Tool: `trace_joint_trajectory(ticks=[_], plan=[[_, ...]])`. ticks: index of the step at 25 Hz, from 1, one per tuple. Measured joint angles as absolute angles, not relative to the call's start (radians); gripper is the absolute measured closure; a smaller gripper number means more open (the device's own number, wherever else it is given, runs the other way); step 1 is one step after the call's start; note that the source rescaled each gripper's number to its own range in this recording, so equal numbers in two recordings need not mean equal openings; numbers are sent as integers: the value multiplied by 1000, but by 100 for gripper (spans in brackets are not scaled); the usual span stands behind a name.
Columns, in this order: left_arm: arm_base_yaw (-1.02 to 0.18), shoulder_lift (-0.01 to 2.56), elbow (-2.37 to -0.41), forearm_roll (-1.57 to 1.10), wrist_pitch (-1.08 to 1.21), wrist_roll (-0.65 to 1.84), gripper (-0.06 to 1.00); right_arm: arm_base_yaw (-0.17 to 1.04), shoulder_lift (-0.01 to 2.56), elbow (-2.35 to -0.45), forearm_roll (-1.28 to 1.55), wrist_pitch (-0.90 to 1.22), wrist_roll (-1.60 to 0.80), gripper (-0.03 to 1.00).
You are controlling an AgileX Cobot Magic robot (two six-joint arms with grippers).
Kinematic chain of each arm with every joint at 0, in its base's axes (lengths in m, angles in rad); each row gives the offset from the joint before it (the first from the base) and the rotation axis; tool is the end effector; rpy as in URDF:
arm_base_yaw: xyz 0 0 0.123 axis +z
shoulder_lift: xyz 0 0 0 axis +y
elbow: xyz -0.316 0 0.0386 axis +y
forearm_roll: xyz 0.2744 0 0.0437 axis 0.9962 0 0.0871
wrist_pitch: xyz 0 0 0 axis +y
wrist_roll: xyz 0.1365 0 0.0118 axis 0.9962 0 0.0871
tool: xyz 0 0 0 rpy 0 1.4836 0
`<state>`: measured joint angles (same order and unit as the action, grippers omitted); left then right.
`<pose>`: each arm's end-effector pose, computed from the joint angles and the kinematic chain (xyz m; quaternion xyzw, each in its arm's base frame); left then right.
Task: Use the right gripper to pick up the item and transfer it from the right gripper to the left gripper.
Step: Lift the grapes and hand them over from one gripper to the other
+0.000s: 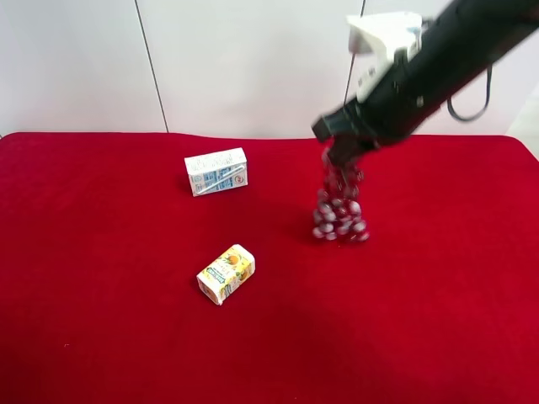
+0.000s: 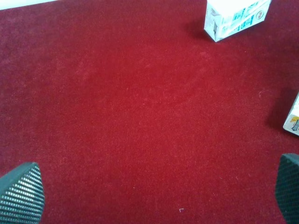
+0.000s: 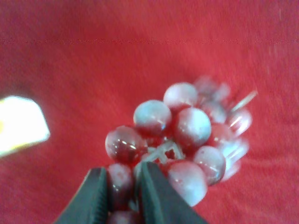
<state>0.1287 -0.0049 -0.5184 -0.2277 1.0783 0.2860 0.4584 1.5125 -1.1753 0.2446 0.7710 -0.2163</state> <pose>0.0234 -0.0245 0.2757 0.0732 0.8431 -0.0038 0.5328 0.3177 0.1826 0.2770 -0.2585 0.9217 0.1373 0.2547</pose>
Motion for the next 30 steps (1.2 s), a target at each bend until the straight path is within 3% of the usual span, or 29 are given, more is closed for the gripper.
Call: trace_joint_trajectory(ticks=[9, 30], plan=[[129, -5, -518, -228, 1078, 286, -6, 458, 1513, -1368, 328, 868, -290, 95], [129, -5, -518, -228, 1078, 286, -6, 458, 1513, -1444, 614, 920, -524, 96]])
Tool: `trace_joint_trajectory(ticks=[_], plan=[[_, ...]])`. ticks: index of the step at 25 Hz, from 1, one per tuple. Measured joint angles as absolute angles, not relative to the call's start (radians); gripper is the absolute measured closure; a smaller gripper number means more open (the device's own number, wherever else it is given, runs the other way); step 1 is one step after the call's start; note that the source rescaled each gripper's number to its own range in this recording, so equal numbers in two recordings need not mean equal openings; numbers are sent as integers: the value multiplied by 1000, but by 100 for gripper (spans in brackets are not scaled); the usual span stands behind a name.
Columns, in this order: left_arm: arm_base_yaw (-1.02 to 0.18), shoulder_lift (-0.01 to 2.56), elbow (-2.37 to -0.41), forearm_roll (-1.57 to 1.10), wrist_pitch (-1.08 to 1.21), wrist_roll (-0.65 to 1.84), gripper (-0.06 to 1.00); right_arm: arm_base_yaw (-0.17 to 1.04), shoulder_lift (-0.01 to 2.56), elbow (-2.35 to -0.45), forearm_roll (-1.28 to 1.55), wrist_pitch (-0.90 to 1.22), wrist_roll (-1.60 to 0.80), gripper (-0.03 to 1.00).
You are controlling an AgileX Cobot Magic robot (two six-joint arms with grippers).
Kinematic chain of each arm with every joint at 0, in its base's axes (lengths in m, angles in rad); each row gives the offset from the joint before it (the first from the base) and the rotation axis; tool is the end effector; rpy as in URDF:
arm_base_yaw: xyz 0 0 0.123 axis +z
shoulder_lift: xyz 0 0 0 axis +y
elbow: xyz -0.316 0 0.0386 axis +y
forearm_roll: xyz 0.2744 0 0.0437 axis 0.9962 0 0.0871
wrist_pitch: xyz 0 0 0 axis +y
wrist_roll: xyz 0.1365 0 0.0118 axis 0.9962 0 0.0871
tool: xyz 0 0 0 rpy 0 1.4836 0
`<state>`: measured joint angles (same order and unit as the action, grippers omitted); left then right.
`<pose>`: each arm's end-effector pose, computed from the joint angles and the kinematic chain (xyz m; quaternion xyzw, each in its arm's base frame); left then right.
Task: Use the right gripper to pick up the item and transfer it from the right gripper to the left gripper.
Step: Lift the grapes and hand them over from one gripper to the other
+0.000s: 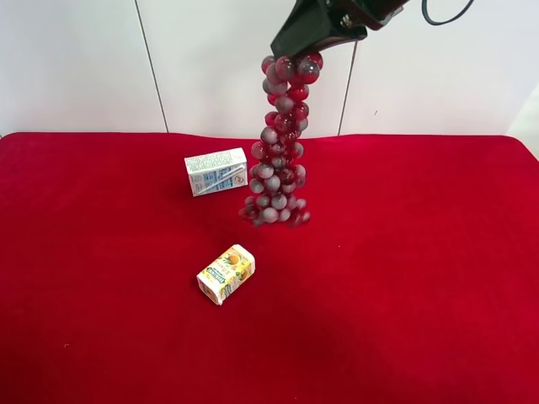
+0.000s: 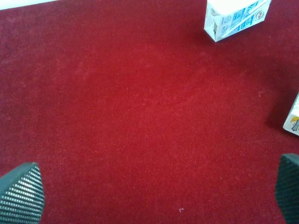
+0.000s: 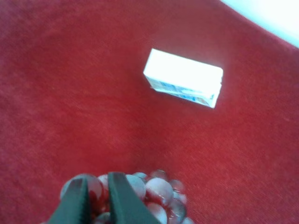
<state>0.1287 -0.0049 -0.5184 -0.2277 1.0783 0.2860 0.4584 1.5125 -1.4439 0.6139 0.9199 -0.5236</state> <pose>0.0234 -0.0245 0.2757 0.0732 0.8431 -0.0038 0.5328 0.3142 0.2251 0.3779 -0.3417 0.8383 0.2768 0.3224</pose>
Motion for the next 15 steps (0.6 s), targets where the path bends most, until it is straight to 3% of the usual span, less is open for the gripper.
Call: trace_joint_trajectory(ticks=[15], plan=[[129, -5, -518, -228, 1078, 286, -6, 458, 1513, -1444, 882, 911, -738, 96]])
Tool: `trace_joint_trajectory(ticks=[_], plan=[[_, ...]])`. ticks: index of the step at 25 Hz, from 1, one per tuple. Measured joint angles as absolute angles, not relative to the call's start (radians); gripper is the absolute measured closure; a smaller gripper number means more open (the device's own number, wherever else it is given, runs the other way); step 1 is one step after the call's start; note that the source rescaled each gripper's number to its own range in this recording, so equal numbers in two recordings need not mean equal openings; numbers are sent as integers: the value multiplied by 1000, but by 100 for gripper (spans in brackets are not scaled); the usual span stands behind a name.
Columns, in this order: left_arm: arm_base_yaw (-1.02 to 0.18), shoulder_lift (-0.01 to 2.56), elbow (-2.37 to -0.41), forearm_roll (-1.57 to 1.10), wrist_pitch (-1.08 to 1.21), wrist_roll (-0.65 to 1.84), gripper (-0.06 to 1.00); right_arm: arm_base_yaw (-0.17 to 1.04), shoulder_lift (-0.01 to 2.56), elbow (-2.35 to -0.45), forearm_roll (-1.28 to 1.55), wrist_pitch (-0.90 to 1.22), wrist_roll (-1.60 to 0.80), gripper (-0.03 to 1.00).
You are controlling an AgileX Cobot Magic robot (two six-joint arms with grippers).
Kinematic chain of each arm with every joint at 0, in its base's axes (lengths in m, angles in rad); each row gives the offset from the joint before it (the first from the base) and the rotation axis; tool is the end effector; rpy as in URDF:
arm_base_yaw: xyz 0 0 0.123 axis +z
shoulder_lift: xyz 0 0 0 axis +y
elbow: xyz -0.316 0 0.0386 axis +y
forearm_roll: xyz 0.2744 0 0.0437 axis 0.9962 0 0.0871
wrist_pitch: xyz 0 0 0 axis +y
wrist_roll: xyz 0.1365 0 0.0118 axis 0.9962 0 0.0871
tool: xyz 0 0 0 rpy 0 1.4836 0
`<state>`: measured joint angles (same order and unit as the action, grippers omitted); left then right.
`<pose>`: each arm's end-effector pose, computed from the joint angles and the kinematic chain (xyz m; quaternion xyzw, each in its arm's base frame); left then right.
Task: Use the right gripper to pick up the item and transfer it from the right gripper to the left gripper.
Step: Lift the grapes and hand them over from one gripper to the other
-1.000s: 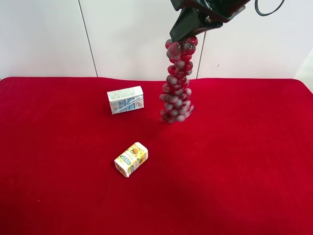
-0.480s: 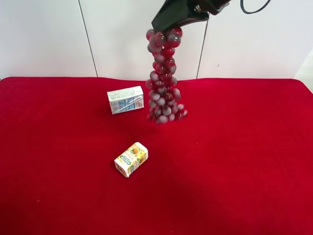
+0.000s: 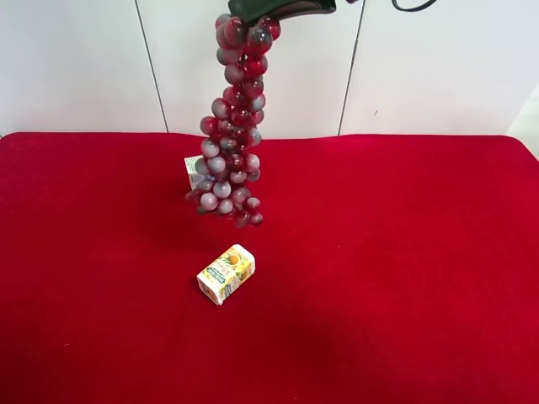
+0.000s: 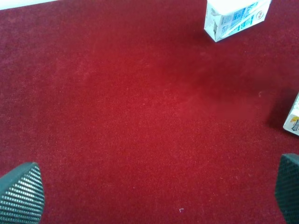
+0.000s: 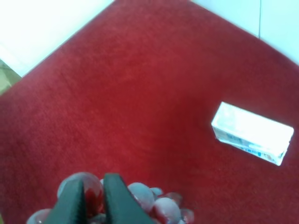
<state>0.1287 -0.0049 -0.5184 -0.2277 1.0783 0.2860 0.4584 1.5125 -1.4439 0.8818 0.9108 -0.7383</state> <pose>0.0234 -0.0245 0.2757 0.0732 0.8431 -0.0038 0.5328 0.3056 0.2440 0.3982 -0.3692 0.7804 0.3590 0.3545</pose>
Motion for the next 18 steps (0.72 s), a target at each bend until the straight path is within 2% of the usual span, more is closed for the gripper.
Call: trace_joint_trajectory(ticks=[10, 18], plan=[[129, -4, -522, -277, 1045, 286, -6, 458, 1513, -1444, 889, 910, -763, 97], [129, 158, -522, -593, 1005, 412, -6, 458, 1513, -1444, 891, 910, -763, 97]])
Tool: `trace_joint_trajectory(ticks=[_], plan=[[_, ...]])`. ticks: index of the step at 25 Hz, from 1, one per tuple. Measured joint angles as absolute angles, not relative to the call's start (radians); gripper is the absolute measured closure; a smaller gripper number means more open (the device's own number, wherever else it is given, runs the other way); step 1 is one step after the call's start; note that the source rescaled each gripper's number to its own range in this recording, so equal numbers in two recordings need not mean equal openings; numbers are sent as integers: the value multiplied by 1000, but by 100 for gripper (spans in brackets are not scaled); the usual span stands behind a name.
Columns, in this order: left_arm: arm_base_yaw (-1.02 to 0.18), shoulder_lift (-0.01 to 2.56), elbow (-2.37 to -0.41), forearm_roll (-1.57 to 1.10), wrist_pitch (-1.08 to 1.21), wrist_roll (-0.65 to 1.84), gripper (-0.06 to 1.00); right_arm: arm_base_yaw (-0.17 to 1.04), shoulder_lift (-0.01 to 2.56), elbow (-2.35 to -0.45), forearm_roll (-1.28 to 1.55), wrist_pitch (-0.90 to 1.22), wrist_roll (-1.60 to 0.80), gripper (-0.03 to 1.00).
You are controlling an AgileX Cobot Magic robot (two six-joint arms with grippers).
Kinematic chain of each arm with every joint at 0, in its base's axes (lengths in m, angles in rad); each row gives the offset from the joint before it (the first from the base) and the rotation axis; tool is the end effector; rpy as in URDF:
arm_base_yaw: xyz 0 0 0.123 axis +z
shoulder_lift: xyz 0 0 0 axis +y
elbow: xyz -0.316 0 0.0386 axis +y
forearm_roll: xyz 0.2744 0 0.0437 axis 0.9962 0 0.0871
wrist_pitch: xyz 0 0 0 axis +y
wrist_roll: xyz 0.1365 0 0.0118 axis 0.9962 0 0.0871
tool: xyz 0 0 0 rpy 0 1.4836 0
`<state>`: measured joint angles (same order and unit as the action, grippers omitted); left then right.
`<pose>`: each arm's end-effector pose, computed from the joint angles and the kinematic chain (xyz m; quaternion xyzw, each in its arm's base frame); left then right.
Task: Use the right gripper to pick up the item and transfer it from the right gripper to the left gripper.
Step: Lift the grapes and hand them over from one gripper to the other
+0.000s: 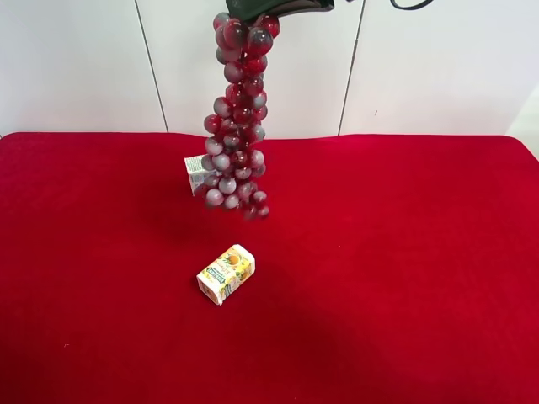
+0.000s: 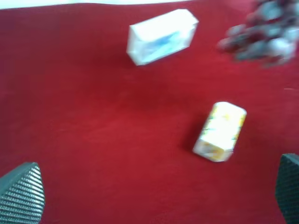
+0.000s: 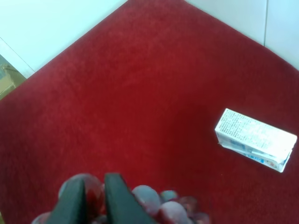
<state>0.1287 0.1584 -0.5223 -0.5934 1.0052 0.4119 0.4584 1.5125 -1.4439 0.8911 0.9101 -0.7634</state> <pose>0.0507 -0.0587 0.2951 0.1013 0.8294 -0.1570 0.5265 0.3054 0.2446 0.3990 -0.3766 0.7749 0.3585 0.3593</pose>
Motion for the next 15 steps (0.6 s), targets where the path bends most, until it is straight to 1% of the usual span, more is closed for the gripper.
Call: trace_joint_trajectory(ticks=[5, 9, 15], plan=[[129, 281, -522, -802, 937, 597, -6, 458, 1513, -1444, 893, 910, -763, 97], [129, 373, -522, -945, 927, 752, -6, 458, 1513, -1444, 893, 910, -764, 97], [129, 505, -522, -1085, 903, 965, -6, 458, 1513, -1444, 900, 905, -764, 97]])
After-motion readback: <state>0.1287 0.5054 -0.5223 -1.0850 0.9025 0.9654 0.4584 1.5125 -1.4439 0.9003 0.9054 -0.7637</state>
